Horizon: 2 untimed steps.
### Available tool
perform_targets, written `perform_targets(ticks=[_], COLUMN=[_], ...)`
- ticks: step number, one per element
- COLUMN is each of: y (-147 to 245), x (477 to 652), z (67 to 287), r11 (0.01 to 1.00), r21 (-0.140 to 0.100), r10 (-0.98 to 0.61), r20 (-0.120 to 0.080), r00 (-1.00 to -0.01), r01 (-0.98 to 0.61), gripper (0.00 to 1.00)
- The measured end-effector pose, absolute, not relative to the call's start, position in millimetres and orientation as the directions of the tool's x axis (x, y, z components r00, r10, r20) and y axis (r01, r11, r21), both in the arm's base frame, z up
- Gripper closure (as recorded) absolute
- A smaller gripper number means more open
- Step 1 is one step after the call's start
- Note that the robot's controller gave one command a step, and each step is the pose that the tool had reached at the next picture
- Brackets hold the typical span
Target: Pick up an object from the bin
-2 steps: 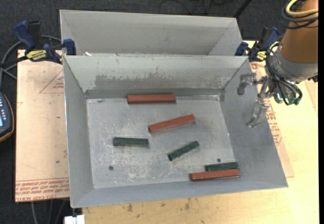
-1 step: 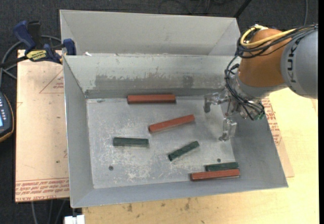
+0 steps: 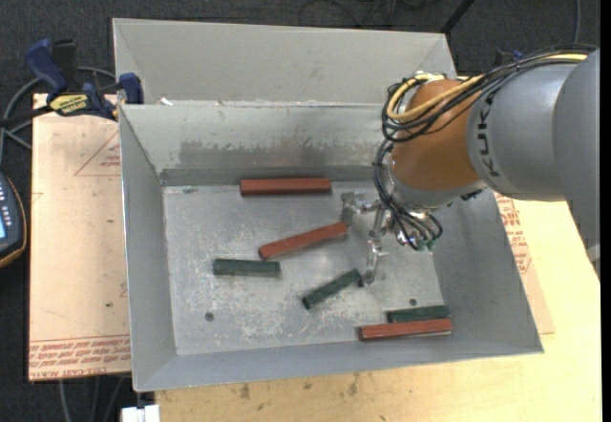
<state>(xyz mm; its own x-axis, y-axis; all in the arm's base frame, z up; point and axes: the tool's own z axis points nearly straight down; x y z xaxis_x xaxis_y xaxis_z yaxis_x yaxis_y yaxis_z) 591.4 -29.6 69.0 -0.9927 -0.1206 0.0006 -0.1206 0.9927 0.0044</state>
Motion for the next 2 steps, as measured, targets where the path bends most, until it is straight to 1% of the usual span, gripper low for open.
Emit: perform_targets(ticks=[1, 2], y=[-96, -25], x=[593.9, 586.0], z=[70, 74], r11=[0.999, 1.000], r21=[-0.002, 0.005], r10=[-0.049, -0.010], r20=[-0.004, 0.000], r00=[-0.999, -1.000], r01=[-0.049, -0.010], gripper=[0.00, 0.00])
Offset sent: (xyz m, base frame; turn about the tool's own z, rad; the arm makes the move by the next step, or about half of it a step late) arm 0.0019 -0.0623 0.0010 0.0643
